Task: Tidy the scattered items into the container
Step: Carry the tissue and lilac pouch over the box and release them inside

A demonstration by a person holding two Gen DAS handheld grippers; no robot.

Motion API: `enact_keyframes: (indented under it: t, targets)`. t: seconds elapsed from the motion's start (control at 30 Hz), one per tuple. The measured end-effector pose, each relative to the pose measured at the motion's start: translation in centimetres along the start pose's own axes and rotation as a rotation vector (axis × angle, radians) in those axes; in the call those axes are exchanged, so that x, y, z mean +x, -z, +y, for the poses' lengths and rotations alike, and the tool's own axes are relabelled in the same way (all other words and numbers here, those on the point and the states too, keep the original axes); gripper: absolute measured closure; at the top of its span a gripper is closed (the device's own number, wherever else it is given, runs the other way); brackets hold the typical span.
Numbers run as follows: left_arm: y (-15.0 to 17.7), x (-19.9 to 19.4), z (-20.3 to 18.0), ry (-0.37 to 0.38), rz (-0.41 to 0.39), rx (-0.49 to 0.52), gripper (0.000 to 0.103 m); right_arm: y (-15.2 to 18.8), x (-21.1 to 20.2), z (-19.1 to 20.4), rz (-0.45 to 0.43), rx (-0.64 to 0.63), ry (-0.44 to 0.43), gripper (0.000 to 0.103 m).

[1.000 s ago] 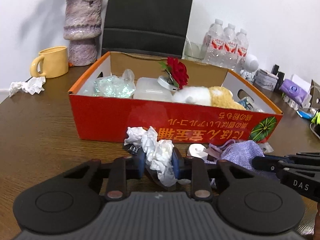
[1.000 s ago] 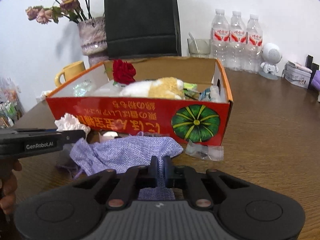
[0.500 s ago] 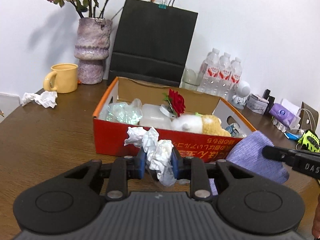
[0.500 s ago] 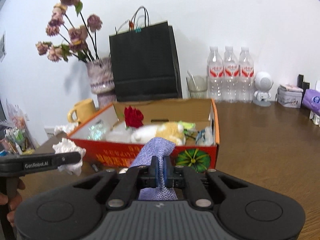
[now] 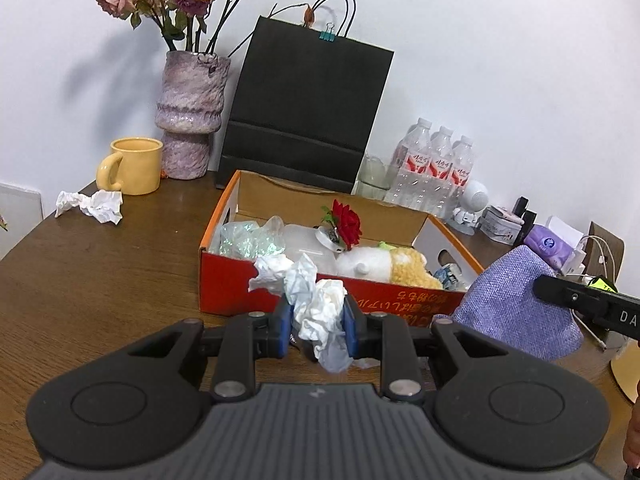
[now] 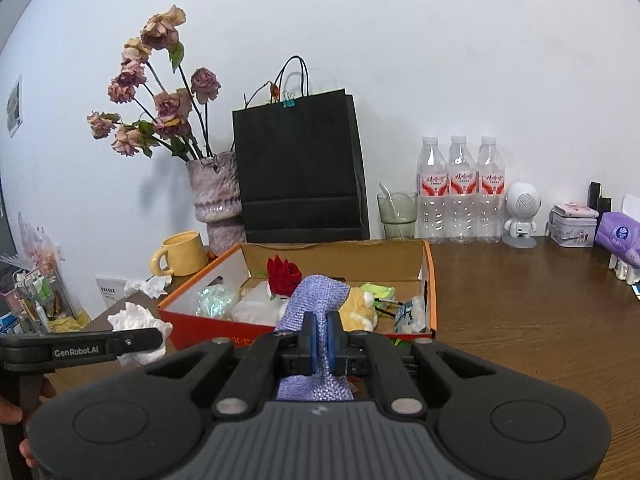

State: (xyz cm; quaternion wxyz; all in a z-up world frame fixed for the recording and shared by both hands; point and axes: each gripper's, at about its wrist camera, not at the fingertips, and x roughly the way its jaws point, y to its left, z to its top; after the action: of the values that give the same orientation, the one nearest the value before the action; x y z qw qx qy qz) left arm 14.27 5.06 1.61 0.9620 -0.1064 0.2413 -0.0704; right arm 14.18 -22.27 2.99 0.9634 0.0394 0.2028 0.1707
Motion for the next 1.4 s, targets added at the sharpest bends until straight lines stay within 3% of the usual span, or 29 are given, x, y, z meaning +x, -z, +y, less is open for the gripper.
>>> enact_keyframes:
  t: [0.23, 0.4, 0.6, 0.87, 0.9, 0.93, 0.97, 1.0, 1.03, 1.07, 1.1, 1.23, 1.4]
  targets:
    - [-2.1, -0.3, 0.1, 0.023, -0.025, -0.005, 0.077, -1.9, -0.3, 0.5, -0.035, -0.008, -0.016, 0.099]
    - [-5.3, 1.2, 0.2, 0.027, -0.058, 0.0, 0.077, -5.3, 1.3, 0.4, -0.082, -0.003, -0.02, 0.099]
    - [-8.5, 6.6, 0.8, 0.005, -0.049, -0.016, 0.077, -8.5, 7.8, -0.9, -0.064, 0.03, 0.008, 0.099]
    - [-9.4, 16.2, 2.7, -0.029, 0.006, -0.042, 0.077, -8.0, 18.6, -4.0, 0.026, 0.106, 0.049, 0.099]
    - [-9.3, 17.1, 2.8, -0.029, 0.022, -0.036, 0.075, -7.9, 19.7, -4.3, 0.041, 0.111, 0.053, 0.098]
    - [-9.2, 18.0, 2.9, -0.027, 0.042, -0.034, 0.067, -7.7, 20.8, -4.6, 0.066, 0.108, 0.057, 0.097]
    - [-9.0, 18.6, 3.0, -0.033, 0.055, -0.037, 0.059, -7.5, 21.6, -4.6, 0.091, 0.097, 0.068, 0.089]
    - [-8.8, 19.1, 3.0, -0.038, 0.061, -0.036, 0.033, -7.2, 22.3, -4.6, 0.108, 0.082, 0.104, 0.075]
    - [-8.6, 19.3, 3.0, -0.044, 0.054, -0.028, 0.015, -6.9, 22.5, -4.5, 0.109, 0.066, 0.133, 0.06]
    - [-8.5, 19.3, 2.9, -0.049, 0.045, -0.017, 0.01, -6.5, 22.8, -4.5, 0.112, 0.053, 0.156, 0.023]
    - [-8.4, 19.3, 2.8, -0.055, 0.044, -0.001, 0.003, -6.4, 23.1, -4.5, 0.126, 0.043, 0.161, 0.003]
    - [-8.5, 18.9, 2.5, -0.104, 0.037, 0.019, 0.0, -6.2, 23.2, -4.5, 0.152, 0.043, 0.105, 0.005]
    - [-8.5, 18.6, 2.9, -0.115, 0.041, -0.003, 0.0, -6.0, 22.6, -3.9, 0.159, 0.025, 0.105, 0.005]
